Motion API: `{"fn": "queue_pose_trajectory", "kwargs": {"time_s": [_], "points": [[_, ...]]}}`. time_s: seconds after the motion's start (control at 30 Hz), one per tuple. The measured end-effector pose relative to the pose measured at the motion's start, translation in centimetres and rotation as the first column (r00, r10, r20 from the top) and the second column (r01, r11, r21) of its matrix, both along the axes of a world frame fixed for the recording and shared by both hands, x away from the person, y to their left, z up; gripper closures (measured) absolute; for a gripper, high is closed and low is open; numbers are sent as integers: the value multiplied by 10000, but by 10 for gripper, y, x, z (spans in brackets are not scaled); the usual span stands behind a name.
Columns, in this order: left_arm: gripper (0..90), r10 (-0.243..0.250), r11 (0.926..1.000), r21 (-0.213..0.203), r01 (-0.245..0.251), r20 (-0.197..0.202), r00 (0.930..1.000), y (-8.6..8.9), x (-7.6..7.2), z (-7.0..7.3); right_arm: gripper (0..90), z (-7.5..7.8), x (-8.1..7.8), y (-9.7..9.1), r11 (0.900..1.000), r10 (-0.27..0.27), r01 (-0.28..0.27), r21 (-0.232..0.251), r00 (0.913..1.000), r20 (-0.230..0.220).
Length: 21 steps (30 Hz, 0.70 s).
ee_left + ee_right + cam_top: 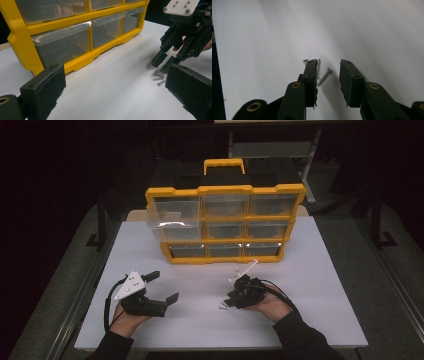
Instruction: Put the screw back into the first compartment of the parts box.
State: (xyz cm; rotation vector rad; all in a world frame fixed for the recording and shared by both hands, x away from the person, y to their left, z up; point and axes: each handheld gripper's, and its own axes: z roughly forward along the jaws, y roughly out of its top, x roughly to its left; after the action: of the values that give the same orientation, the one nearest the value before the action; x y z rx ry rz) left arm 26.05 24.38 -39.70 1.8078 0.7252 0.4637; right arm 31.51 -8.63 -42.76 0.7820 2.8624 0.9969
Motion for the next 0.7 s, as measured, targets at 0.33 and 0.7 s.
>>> {"fn": "queue_pose_trajectory", "kwargs": {"time_s": [0.33,0.7], "points": [[24,-9,10000,0,9,-3,10000,0,0,0,725,-4,0,3,9994,245,-241,-253,9996,133],[23,9,10000,30,-9,-19,10000,-1,0,0,744,-7,-1,6,9992,162,-165,-365,9998,-91]]}}
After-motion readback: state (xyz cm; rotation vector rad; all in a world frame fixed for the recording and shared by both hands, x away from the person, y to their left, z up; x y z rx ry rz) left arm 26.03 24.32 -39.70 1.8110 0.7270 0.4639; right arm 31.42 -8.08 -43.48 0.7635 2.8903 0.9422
